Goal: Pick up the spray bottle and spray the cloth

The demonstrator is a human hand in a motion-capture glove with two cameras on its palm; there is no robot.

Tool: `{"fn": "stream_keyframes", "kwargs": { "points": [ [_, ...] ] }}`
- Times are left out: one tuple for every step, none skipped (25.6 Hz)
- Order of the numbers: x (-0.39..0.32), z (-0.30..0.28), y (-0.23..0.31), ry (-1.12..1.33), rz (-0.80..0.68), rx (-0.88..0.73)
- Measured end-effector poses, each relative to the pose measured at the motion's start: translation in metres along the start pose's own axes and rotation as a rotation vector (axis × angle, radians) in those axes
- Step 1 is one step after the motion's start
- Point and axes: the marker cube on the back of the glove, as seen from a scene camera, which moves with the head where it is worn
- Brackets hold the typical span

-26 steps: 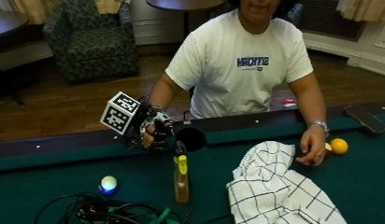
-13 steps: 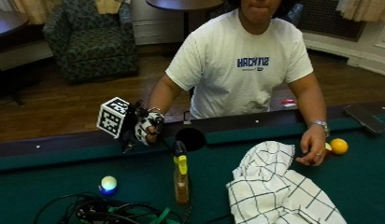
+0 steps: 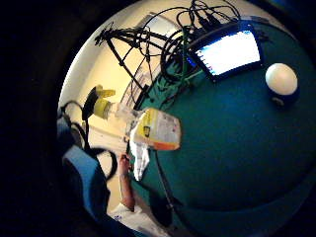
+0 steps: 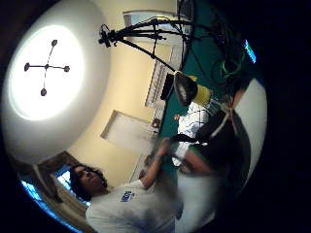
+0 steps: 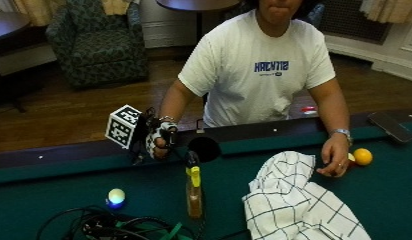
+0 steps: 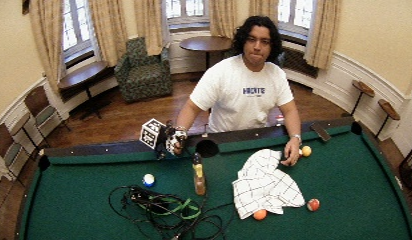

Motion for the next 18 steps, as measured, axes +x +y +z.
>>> {"fn": "stream_keyframes", "kwargs": {
  "points": [
    [0.001, 0.001, 0.001, 0.001, 0.006, -0.010],
    [0.001, 0.002, 0.002, 0.003, 0.011, -0.024],
    [0.001, 0.004, 0.003, 0.006, 0.016, -0.038],
    [0.000, 0.005, 0.003, 0.012, 0.020, -0.050],
    [0.000, 0.007, 0.003, 0.019, 0.022, -0.061],
    [-0.001, 0.009, 0.002, 0.029, 0.023, -0.070],
    [-0.001, 0.011, 0.002, 0.039, 0.024, -0.078],
    [-0.001, 0.013, 0.001, 0.049, 0.025, -0.087],
    [-0.001, 0.016, 0.000, 0.057, 0.028, -0.095],
    [-0.001, 0.019, -0.001, 0.063, 0.031, -0.103],
    [-0.002, 0.023, -0.003, 0.067, 0.035, -0.112],
    [-0.002, 0.028, -0.004, 0.069, 0.040, -0.124],
    [-0.002, 0.033, -0.005, 0.069, 0.043, -0.138],
    [-0.002, 0.038, -0.006, 0.067, 0.047, -0.153],
    [-0.001, 0.043, -0.008, 0.065, 0.050, -0.167],
    [-0.001, 0.048, -0.010, 0.061, 0.054, -0.178],
    [0.000, 0.053, -0.011, 0.055, 0.057, -0.187],
    [0.001, 0.058, -0.013, 0.047, 0.061, -0.193]
  ]
}}
